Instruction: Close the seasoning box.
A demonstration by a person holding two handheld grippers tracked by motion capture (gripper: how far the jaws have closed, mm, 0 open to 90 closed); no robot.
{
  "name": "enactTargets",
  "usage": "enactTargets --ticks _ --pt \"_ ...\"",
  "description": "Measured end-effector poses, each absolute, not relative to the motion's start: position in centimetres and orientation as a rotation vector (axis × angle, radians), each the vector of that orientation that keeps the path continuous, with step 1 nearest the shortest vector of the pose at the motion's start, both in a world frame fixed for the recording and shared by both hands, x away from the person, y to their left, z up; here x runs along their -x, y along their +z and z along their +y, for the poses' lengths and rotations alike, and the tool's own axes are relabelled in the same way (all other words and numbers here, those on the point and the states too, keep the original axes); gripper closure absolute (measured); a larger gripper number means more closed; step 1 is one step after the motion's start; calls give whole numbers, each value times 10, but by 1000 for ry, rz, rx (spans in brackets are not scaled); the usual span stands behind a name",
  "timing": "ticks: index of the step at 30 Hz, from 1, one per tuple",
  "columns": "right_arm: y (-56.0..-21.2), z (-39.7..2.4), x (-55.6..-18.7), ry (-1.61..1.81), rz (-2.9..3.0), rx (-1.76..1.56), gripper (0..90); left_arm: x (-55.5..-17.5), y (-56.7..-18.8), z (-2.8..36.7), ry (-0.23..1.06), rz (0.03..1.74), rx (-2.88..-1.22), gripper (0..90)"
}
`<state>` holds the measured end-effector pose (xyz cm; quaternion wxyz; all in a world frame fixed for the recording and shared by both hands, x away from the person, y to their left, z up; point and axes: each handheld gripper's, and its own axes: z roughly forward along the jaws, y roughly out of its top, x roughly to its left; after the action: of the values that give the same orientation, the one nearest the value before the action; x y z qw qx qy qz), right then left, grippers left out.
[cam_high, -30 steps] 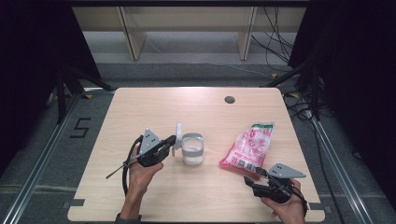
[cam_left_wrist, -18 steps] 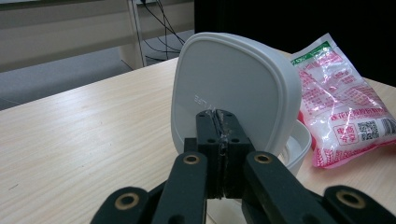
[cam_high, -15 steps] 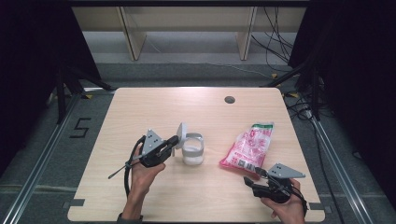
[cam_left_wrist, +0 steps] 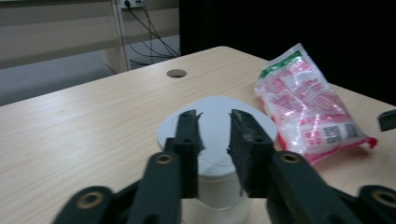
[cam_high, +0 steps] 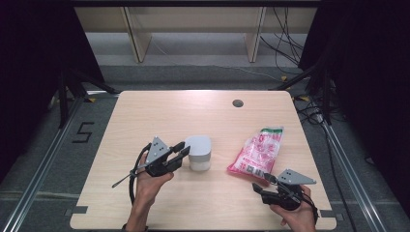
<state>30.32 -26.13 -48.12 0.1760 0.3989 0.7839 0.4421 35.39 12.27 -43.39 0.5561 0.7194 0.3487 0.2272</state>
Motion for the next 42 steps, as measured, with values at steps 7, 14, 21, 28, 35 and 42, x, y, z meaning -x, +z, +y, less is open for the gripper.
enactTargets --ticks 7,14,21,28,35,42 --pt "-480 -261 -302 1254 2228 -1157 399 -338 -436 119 487 800 -1700 489" --pt "-481 -262 -302 1251 2234 -1156 398 -325 -440 113 470 788 -1706 401" --pt "-481 -259 -300 1258 2236 -1184 398 -315 -446 112 470 777 -1714 378" --pt "-480 -259 -300 1258 2232 -1183 400 -308 -453 110 465 794 -1712 361" --pt "-481 -259 -301 1255 2222 -1164 399 -293 -458 104 473 777 -1717 345" --pt "-480 -257 -296 1282 2248 -1167 396 -290 -469 98 449 770 -1737 330"
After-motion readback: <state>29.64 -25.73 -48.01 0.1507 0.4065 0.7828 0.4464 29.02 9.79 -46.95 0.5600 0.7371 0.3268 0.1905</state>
